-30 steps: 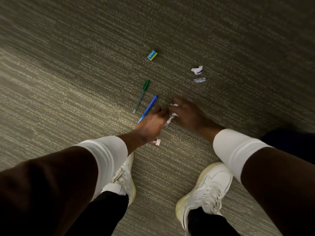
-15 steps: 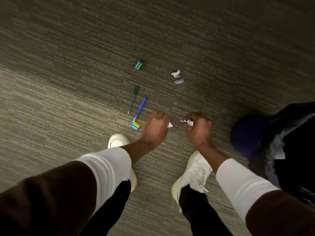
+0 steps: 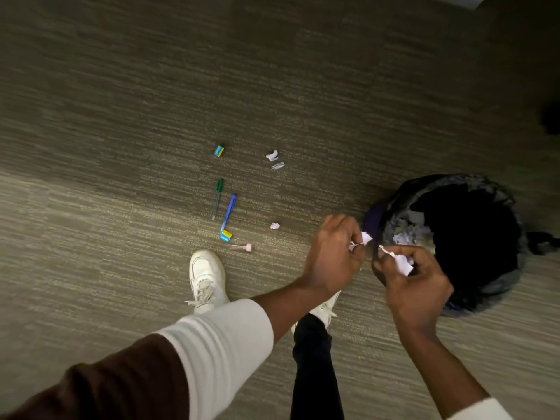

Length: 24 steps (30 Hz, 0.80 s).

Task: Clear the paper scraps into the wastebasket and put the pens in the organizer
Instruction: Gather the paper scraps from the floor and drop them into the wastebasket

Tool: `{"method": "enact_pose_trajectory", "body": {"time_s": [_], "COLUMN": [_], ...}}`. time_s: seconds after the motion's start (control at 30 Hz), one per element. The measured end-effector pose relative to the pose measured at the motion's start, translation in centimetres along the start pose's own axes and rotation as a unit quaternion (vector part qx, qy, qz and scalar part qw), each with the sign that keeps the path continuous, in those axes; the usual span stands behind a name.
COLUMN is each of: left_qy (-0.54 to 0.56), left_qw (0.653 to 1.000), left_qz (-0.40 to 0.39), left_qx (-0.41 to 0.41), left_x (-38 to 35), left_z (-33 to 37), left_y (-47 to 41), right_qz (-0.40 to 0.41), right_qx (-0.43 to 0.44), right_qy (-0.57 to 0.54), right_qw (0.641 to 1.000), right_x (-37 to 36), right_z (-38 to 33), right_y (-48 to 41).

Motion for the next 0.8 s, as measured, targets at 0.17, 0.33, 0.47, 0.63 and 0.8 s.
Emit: {"method": "enact_pose_trajectory", "body": {"time_s": [0.17,0.33,0.47,0.63,0.8], "left_qy": [0.029,0.003,-0.034,-0.075,-0.081], "left_qw": [0.999,0.997,0.993,0.991,0.988], "left_qz": [-0.023,-0.077,-0.111,-0.112,-0.120], "left_qx": [-0.014,-0.012,-0.002,-0.003,0.058], "left_x": [-4.2,-8.5,-10.8,-10.2,-8.4], "left_z": [5.4,8.0,8.9,9.4,7.9], "left_y": [-1.8,-3.8,-4.3,-3.8,-3.3], "right_qz": [0.069,0.047,0.018,0.027,-0.041], "right_qx": [-0.111,-0.211,-0.239,-0.191,-0.121], "right_qy": [-0.025,-0.068,-0.082,-0.079,-0.079], "right_qw": [0.991,0.974,0.968,0.978,0.989], "right_x": [3.9,5.5,6.4,6.8,5.2], "right_z": [5.0,7.6,8.5,8.5,7.0], "right_y": [-2.5,-4.5,-5.0,-4.1,-2.4]}}
Point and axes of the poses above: each hand's wrist, its own y-axis away from the middle knuckle, its own x-axis out of the back of the hand, z = x × y, the point moved 3 cm from there along -y, towards the middle knuckle, and after that the axes turned 6 degrees about -x, right-handed, at the moved point
